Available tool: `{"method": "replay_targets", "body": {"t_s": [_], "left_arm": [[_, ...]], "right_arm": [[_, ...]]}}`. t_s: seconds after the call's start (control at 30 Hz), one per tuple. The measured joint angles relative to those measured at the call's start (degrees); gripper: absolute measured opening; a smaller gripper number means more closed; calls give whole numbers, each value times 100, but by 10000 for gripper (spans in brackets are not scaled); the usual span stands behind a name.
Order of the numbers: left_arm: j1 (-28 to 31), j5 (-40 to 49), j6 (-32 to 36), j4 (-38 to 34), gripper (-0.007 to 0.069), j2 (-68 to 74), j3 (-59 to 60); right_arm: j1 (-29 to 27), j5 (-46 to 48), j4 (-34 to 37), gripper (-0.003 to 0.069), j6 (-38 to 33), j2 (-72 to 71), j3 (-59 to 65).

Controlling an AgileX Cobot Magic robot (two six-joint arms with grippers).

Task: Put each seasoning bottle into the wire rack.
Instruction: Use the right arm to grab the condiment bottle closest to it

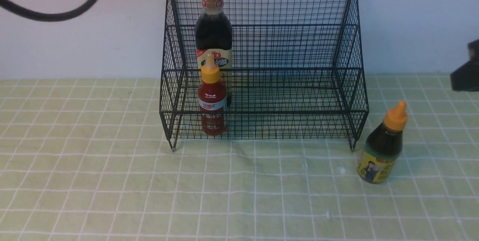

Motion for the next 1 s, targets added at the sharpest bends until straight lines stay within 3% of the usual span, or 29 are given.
{"method": "replay_targets", "body": {"t_s": [0.17, 0.3, 0.43, 0.7, 0.8, 0.87, 0.9, 1.0], "left_arm": [[0, 413, 5, -6, -6, -646, 280], [0, 325, 48, 5, -6, -1440, 1368], [0, -82, 13, 9, -6, -2309, 2557], [0, -852, -86, 9, -6, -3698, 4391], [0, -1052, -86, 12, -6, -3952, 4701], [0, -1122, -86, 12, -6, -4046, 4783], [0, -1134, -86, 12, -6, -4078, 4811], [0, -1224, -86, 12, -6, -4106, 4817]], "right_arm": [[318, -286, -323, 339, -197, 726, -40], [720, -682, -762, 462, -206, 1210, -40], [904, -938, -986, 531, -136, 1584, -40], [918, -1085, -1339, 524, 135, 2135, -40], [918, -1252, -1322, 452, 207, 2256, -40], [918, -1327, -1271, 370, 219, 2285, -40], [918, -1343, -1228, 281, 219, 2282, -53], [918, -978, -1246, 288, 181, 2287, -202]]}}
